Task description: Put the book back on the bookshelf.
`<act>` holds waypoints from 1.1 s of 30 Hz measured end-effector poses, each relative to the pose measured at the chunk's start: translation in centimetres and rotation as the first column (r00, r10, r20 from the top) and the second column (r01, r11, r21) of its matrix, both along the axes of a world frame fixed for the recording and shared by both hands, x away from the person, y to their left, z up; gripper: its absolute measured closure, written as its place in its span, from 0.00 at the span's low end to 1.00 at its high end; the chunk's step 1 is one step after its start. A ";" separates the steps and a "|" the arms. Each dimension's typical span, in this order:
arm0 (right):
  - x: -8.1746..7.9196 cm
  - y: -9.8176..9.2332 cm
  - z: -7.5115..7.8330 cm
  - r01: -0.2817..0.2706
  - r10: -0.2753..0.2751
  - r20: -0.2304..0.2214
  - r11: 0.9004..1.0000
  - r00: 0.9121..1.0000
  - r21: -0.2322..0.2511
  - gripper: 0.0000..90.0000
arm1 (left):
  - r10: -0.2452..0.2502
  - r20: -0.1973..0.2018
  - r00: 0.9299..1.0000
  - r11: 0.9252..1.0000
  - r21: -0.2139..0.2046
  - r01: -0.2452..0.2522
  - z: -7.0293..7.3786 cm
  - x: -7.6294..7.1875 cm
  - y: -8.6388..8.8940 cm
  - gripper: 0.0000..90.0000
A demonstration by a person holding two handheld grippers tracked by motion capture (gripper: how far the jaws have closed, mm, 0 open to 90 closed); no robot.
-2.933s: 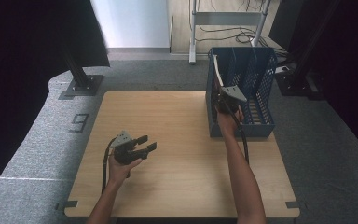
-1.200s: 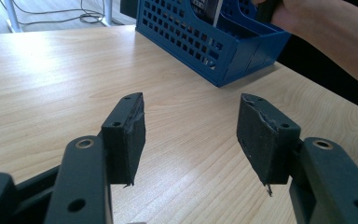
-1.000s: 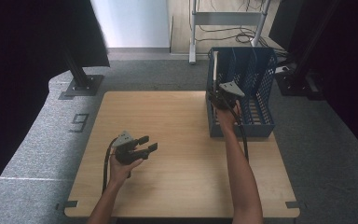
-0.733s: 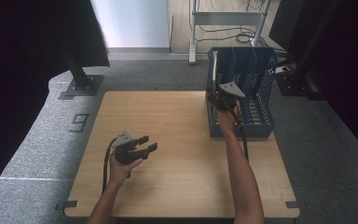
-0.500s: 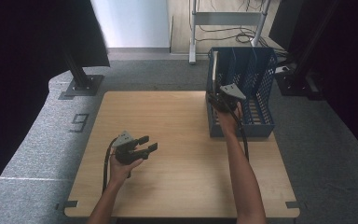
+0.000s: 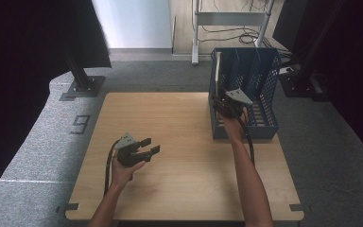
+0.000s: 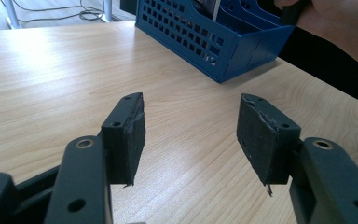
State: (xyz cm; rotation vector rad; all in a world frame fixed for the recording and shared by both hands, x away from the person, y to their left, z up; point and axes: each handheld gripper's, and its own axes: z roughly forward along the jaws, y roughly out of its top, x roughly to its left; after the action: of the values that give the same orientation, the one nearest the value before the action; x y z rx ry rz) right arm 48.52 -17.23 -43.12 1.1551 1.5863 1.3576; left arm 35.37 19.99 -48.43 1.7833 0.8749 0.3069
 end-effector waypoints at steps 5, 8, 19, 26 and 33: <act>-0.9 -0.3 0.0 -0.011 0.011 -0.006 1.000 1.000 0.008 0.50 | 0.003 -0.002 1.000 1.000 0.004 -0.003 0.0 0.0 0.1 0.47; -1.8 -0.6 -0.1 -0.028 0.028 -0.021 1.000 0.999 0.012 0.49 | 0.007 -0.006 1.000 1.000 0.011 -0.007 0.0 0.0 0.1 0.46; -4.6 -1.5 -0.7 -0.071 0.071 -0.025 0.997 0.997 0.014 0.49 | 0.006 -0.016 1.000 1.000 0.027 -0.006 -0.3 0.2 -0.1 0.46; -7.2 -1.1 -1.0 -0.105 0.105 -0.004 0.994 0.994 0.029 0.50 | 0.004 -0.031 0.999 0.999 0.041 -0.003 -0.5 0.2 -0.1 0.45; -9.2 -1.2 -1.5 -0.118 0.118 0.005 0.993 0.993 0.019 0.50 | 0.001 -0.039 0.999 0.999 0.045 0.001 -0.7 0.3 -0.1 0.45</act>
State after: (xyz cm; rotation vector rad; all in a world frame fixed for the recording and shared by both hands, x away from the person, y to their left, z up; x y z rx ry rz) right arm 39.36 -18.48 -44.61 1.0839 1.6648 1.4523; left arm 35.67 19.86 -49.08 1.8365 0.9021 0.2947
